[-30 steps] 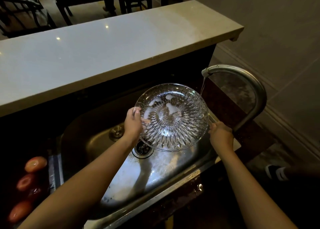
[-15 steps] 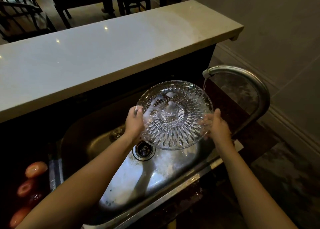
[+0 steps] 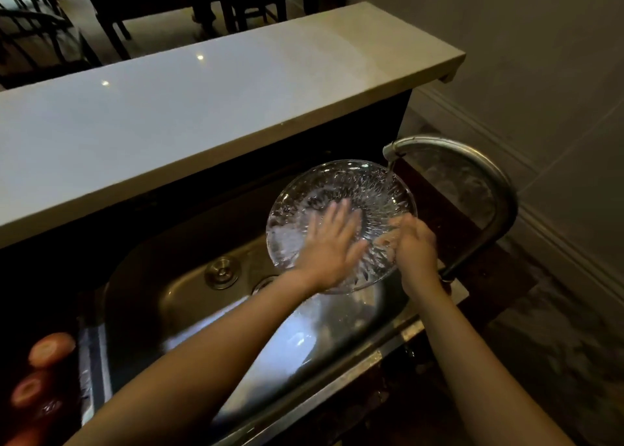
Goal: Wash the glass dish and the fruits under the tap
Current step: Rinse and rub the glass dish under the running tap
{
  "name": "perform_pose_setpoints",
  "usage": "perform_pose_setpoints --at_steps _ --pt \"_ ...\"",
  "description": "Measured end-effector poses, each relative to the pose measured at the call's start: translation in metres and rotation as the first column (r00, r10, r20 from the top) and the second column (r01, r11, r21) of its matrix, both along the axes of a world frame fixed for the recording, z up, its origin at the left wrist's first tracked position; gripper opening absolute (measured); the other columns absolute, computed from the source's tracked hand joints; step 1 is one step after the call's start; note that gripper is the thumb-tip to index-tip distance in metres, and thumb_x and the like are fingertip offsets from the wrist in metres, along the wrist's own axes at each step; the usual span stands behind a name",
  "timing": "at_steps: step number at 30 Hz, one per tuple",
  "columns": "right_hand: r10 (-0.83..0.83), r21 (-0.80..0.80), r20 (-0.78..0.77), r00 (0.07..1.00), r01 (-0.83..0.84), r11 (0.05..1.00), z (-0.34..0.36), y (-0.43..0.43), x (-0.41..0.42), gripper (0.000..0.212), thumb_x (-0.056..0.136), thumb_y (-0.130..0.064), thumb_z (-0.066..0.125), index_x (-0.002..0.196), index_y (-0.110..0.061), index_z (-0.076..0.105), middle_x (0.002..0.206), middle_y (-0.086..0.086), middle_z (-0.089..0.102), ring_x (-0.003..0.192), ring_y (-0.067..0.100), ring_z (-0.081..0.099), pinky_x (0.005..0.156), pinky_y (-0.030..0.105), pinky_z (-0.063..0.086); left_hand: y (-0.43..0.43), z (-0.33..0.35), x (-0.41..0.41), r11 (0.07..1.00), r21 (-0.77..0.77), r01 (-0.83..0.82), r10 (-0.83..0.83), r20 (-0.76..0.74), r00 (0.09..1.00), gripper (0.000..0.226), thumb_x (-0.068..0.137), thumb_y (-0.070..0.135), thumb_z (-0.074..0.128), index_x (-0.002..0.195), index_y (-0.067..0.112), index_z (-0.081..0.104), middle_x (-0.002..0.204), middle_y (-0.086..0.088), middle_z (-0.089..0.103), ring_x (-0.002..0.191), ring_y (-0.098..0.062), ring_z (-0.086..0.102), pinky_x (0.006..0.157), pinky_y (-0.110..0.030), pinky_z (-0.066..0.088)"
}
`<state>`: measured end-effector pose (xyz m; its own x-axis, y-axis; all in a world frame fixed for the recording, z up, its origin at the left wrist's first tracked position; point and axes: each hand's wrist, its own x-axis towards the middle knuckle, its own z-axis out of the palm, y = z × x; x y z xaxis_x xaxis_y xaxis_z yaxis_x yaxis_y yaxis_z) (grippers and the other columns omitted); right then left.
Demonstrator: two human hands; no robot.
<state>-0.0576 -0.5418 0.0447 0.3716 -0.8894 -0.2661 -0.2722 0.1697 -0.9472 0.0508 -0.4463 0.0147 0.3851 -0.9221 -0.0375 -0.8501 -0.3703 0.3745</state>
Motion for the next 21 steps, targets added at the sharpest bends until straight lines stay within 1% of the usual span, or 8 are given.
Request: perform_pose_setpoints --at_steps 4,5,9,11,13,17,19,21 --pt "0.034 0.027 -0.051 0.998 -0.033 0.999 -0.005 0.005 0.001 0.042 0.098 -0.038 0.031 0.108 -0.008 0.059 0.089 0.013 0.063 0.073 0.023 0.057 0.062 0.033 0.043 -0.040 0.008 -0.004 0.990 -0.034 0.139 -0.134 0.112 0.985 0.056 0.098 0.046 0.015 0.148 0.024 0.004 0.159 0.003 0.000 0.145 -0.010 -0.006 0.115 -0.039 -0.013" --pt "0.023 0.056 -0.041 0.999 -0.021 0.998 -0.004 0.004 0.001 0.044 0.098 -0.039 0.031 0.112 -0.006 0.057 0.090 0.015 0.062 0.073 0.024 0.056 0.060 0.033 0.042 -0.047 0.011 0.004 0.986 -0.028 0.164 -0.159 0.132 0.978 0.056 0.097 0.045 0.015 0.148 0.025 0.005 0.158 0.004 0.003 0.145 -0.009 -0.004 0.115 -0.038 -0.011" --pt "-0.007 0.088 0.038 0.999 0.004 0.996 0.004 -0.002 -0.003 0.042 0.100 -0.038 0.030 0.094 -0.009 0.060 0.063 0.011 0.064 0.037 0.010 0.048 0.034 0.018 0.035 -0.053 0.018 0.050 0.986 -0.032 0.167 -0.161 0.143 0.977 0.053 0.097 0.048 0.015 0.147 0.031 0.006 0.158 0.007 0.002 0.145 -0.012 -0.004 0.115 -0.039 -0.008" --pt "-0.016 0.045 0.036 0.999 0.014 0.999 0.005 -0.004 -0.007 0.041 0.100 -0.036 0.029 0.086 -0.012 0.059 0.058 0.009 0.064 0.031 0.006 0.045 0.033 0.018 0.035 -0.043 0.014 0.076 0.993 -0.002 0.122 -0.119 0.187 0.975 0.054 0.097 0.049 0.014 0.147 0.031 0.005 0.158 0.006 0.002 0.145 -0.012 -0.004 0.116 -0.040 -0.006" --pt "-0.031 -0.016 0.011 0.999 0.031 0.999 0.005 -0.007 -0.008 0.042 0.100 -0.036 0.028 0.083 -0.014 0.058 0.058 0.008 0.065 0.031 0.005 0.046 0.038 0.020 0.037 -0.021 0.004 0.096 0.996 0.063 0.069 -0.081 0.223 0.971 0.056 0.096 0.052 0.012 0.147 0.032 0.003 0.159 0.006 0.002 0.145 -0.011 -0.005 0.118 -0.041 -0.006" --pt "-0.085 -0.072 -0.026 0.996 0.083 0.994 0.001 -0.008 -0.007 0.042 0.100 -0.037 0.028 0.081 -0.016 0.058 0.056 0.006 0.062 0.034 0.006 0.047 0.045 0.024 0.037 0.029 -0.016 0.087 0.978 0.208 0.001 -0.024 0.111 0.994 0.064 0.091 0.060 0.011 0.145 0.033 -0.010 0.156 0.006 -0.013 0.144 -0.017 -0.007 0.115 -0.040 -0.007" --pt "-0.077 -0.067 -0.045 0.996 0.074 0.995 -0.002 -0.007 -0.005 0.043 0.099 -0.039 0.028 0.088 -0.013 0.059 0.055 0.003 0.061 0.037 0.009 0.047 0.045 0.025 0.036 0.045 -0.020 0.060 0.983 0.181 0.019 -0.027 0.045 0.999 0.066 0.090 0.063 0.013 0.141 0.033 -0.017 0.151 0.006 -0.021 0.141 -0.014 -0.018 0.112 -0.037 -0.015" --pt "-0.075 -0.058 -0.060 0.995 0.071 0.996 -0.005 -0.003 -0.002 0.043 0.099 -0.040 0.028 0.091 -0.012 0.060 0.055 0.000 0.060 0.041 0.010 0.048 0.044 0.024 0.038 0.049 -0.018 0.028 0.987 0.134 0.093 -0.092 -0.015 0.996 0.067 0.092 0.060 0.016 0.143 0.031 -0.016 0.149 0.005 -0.026 0.139 -0.011 -0.024 0.109 -0.032 -0.021"
